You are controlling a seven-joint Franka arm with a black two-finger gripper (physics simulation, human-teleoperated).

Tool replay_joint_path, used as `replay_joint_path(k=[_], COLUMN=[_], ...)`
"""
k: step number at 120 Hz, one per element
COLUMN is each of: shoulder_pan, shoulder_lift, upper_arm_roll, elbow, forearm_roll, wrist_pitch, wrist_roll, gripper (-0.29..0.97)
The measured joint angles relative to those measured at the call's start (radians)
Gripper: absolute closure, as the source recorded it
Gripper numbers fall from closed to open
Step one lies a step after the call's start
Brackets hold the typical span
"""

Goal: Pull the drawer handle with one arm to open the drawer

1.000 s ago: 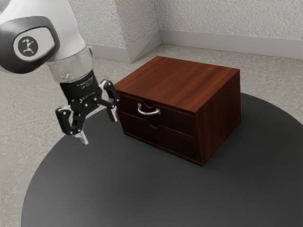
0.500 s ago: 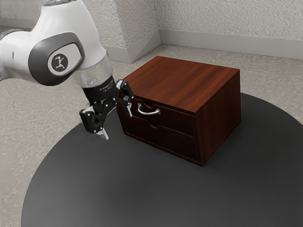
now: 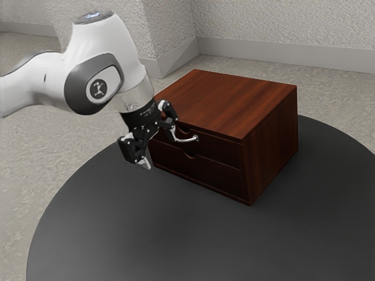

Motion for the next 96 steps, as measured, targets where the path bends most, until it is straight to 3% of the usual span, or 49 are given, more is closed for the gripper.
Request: replay_joint_path(k=[96], shoulder_pan=[0.022], shoulder_lift=[0.086], upper_arm_roll=[0.003], elbow=[0.051], forearm_roll=[-0.001], wrist_pitch=[0.083], wrist_roll=[0.065], gripper=[0.00])
